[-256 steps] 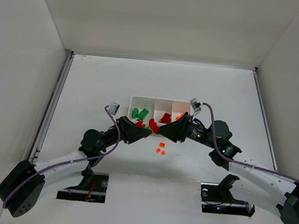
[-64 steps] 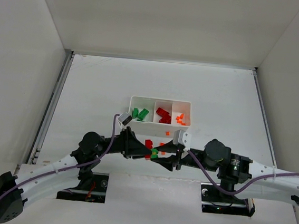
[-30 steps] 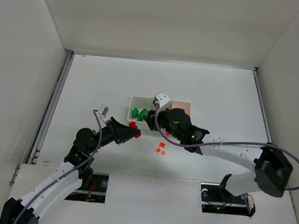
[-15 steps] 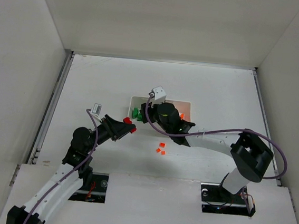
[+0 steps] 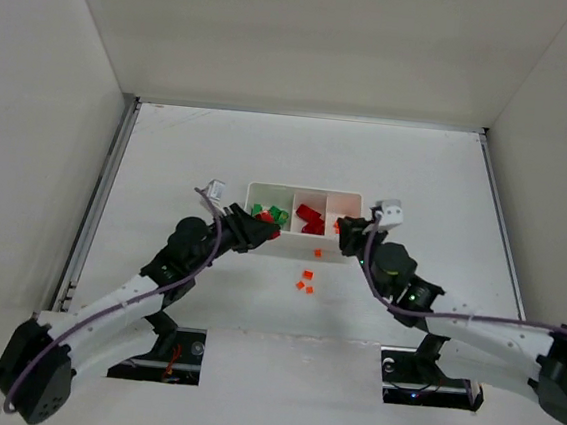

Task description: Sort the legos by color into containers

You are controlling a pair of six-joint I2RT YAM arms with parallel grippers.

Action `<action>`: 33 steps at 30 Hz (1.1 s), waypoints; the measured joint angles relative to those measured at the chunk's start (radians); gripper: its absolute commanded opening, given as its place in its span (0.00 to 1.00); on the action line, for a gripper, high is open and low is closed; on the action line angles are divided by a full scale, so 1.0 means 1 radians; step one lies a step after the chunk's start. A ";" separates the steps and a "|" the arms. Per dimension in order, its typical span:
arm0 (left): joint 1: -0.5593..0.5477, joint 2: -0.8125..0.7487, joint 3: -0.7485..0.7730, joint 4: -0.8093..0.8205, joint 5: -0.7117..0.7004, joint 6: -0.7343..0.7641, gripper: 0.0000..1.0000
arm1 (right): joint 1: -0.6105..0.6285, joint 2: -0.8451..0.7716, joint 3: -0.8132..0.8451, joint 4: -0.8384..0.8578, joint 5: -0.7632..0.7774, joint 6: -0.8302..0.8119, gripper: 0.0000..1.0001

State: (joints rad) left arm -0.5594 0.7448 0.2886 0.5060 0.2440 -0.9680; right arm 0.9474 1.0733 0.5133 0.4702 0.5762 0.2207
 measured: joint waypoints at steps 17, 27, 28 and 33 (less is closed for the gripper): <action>-0.269 0.836 0.564 -0.047 -0.448 0.482 0.36 | 0.010 -0.383 -0.317 -0.205 0.169 0.354 0.36; -0.278 0.896 0.610 -0.110 -0.502 0.537 0.69 | 0.031 -0.465 -0.376 -0.169 0.168 0.362 0.39; -0.285 0.879 0.607 -0.116 -0.509 0.541 0.68 | 0.032 -0.459 -0.377 -0.163 0.158 0.362 0.35; -0.332 0.638 0.505 -0.111 -0.540 0.552 0.45 | 0.058 -0.292 -0.348 -0.132 0.106 0.356 0.22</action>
State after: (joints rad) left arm -0.8909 1.3827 0.7937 0.3946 -0.2958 -0.4156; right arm 1.0054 0.7815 0.1650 0.3378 0.6827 0.5762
